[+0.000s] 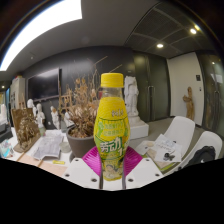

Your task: Pour water

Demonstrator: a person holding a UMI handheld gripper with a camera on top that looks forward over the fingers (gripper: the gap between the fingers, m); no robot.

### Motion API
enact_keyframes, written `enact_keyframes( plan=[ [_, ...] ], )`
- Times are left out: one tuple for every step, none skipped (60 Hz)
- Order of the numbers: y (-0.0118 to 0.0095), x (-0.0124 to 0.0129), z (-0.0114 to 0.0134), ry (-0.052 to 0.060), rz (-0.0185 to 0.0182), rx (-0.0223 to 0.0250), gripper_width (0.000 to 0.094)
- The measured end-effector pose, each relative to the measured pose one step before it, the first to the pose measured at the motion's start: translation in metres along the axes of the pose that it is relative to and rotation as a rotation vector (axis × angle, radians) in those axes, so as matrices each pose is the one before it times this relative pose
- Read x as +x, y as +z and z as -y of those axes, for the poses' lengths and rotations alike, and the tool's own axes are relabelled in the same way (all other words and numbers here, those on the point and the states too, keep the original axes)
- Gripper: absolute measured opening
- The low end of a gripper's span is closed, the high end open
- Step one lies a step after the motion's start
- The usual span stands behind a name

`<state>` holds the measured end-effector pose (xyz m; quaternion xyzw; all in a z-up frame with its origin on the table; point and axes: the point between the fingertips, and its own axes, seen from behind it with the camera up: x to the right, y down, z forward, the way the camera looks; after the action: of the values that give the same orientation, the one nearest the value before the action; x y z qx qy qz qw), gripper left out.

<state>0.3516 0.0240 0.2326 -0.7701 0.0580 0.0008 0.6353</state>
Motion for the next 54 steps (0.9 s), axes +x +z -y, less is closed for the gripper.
enact_keyframes(
  plan=[
    [0.0031,0.00601,-0.00845,-0.0131,-0.00834,-0.01628,0.0247],
    [0.00304,0.00528,-0.00944,-0.0121,-0.0069,-0.01602,0.0247],
    [0.00331,0.00468,-0.00959,-0.0121,-0.00626,-0.01615,0.0247],
    [0.00298,0.00111,-0.01803,-0.0109,-0.00685,-0.0117,0.0247],
    [0.00027,0.00413,-0.00464,-0.0139,-0.00553,-0.01708,0.0248],
    [0.00283,0.00316,-0.00854,-0.0112,-0.00393,-0.0136,0.0248],
    [0.0029,0.00295,-0.00857,-0.0116,-0.00324,-0.01319,0.0248],
    [0.00235,0.00236,-0.00856,-0.0115,-0.00306,-0.01365,0.0248],
    [0.00271,0.00125,-0.00835,-0.0107,-0.00065,-0.01357,0.0248],
    [0.00266,0.00008,-0.00791,-0.0088,0.00231,-0.01251,0.0247],
    [0.00261,-0.00027,-0.00748,-0.0055,0.00375,-0.01109,0.0248],
    [0.00601,-0.00418,-0.00991,-0.0019,0.00069,-0.0055,0.0247],
    [0.0,0.00134,-0.00719,-0.0024,0.002,-0.0074,0.0248],
    [0.00186,0.0002,-0.00612,-0.0013,0.00233,-0.00867,0.0249],
    [0.00201,-0.00006,-0.00658,0.0001,0.00325,-0.00902,0.0248],
    [0.00173,-0.00012,-0.00591,0.0021,0.00308,-0.00882,0.0249],
    [0.00168,0.00039,-0.00558,0.0028,0.00217,-0.00761,0.0248],
    [0.00148,0.00024,-0.00544,0.0039,0.00124,-0.00689,0.0249],
    [0.00522,-0.00262,-0.00495,0.0041,-0.00038,-0.00738,0.0249],
    [0.00055,0.00058,-0.0056,0.0062,0.00144,-0.00721,0.0249],
    [-0.00019,-0.00051,-0.00657,0.0034,-0.00014,-0.00338,0.0249],
    [0.00073,0.00073,-0.00512,0.001,-0.0004,-0.00561,0.0248],
    [0.00094,0.00103,-0.00515,0.0,-0.00239,-0.0047,0.0249],
    [-0.0019,0.00127,-0.00476,0.001,-0.00322,0.00146,0.0255],
    [-0.00095,0.00019,0.00359,0.0061,-0.00083,0.02632,0.0255],
    [-0.00034,-0.00044,0.00062,0.007,-0.0004,0.01464,0.0262],
    [0.0047,0.00148,-0.00044,0.0062,-0.00271,-0.00833,0.029],
    [-0.00327,-0.00092,0.00063,0.0094,-0.0029,0.00879,0.032],
    [-0.00112,-0.0001,-0.00114,0.0102,-0.0015,0.00521,0.034],
    [-0.00092,0.00017,-0.0008,0.007,-0.00211,0.0041,0.0346],
    [-0.00072,-0.00008,-0.00005,0.0036,-0.00105,0.00704,0.0367],
    [-0.00067,-0.00015,-0.00078,0.0001,-0.00151,0.00233,0.0383],
    [-0.00034,-0.00026,-0.00026,-0.0028,-0.00112,0.00144,0.0398],
    [-0.00016,-0.00029,-0.00007,-0.0027,-0.00108,-0.00072,0.0418],
    [0.00125,0.00119,0.0015,-0.0013,-0.00058,-0.00587,0.0437],
    [-0.00064,-0.00028,-0.00094,-0.0013,-0.00259,-0.00435,0.0455],
    [-0.0003,0.00001,-0.00081,0.0,-0.00186,-0.0065,0.047],
    [-0.00036,0.00005,-0.00129,0.0018,-0.00104,-0.00976,0.0489],
    [-0.00034,0.00039,-0.0014,0.0038,-0.0024,-0.01171,0.0531],
    [-0.00103,-0.00063,-0.00122,0.0042,0.0006,-0.012,0.0608],
    [-0.00132,-0.00098,-0.00063,0.0051,0.00222,-0.0108,0.0698],
    [-0.00185,-0.00056,-0.00046,0.0064,0.00149,-0.00872,0.0791],
    [-0.00207,-0.00094,-0.00017,0.0065,0.00131,-0.00821,0.0874],
    [-0.00238,-0.00094,0.00013,0.0061,-0.00204,-0.00519,0.0856],
    [-0.00292,-0.00018,-0.00073,0.0057,-0.00251,-0.00943,0.0831],
    [-0.0033,0.00078,-0.00072,0.0046,-0.00637,-0.01094,0.082],
    [-0.00402,0.00173,-0.00046,0.0036,-0.01053,-0.01077,0.0826],
    [-0.00462,0.00237,-0.00021,0.0021,-0.01346,-0.00945,0.084],
    [-0.00547,0.00229,0.00004,-0.0002,-0.01449,-0.00716,0.0861],
    [-0.00619,0.0012,0.00028,-0.0021,-0.01233,-0.00458,0.087],
    [-0.00424,0.00083,-0.00014,-0.0045,-0.00895,-0.00466,0.0867],
    [-0.00897,-0.00216,0.00107,-0.0049,-0.00962,-0.00199,0.0865],
    [-0.0083,-0.00101,0.00061,-0.0044,-0.00723,-0.0026,0.0857],
    [-0.0085,-0.0006,0.00031,-0.0028,-0.00909,-0.00261,0.0857]
  ],
)
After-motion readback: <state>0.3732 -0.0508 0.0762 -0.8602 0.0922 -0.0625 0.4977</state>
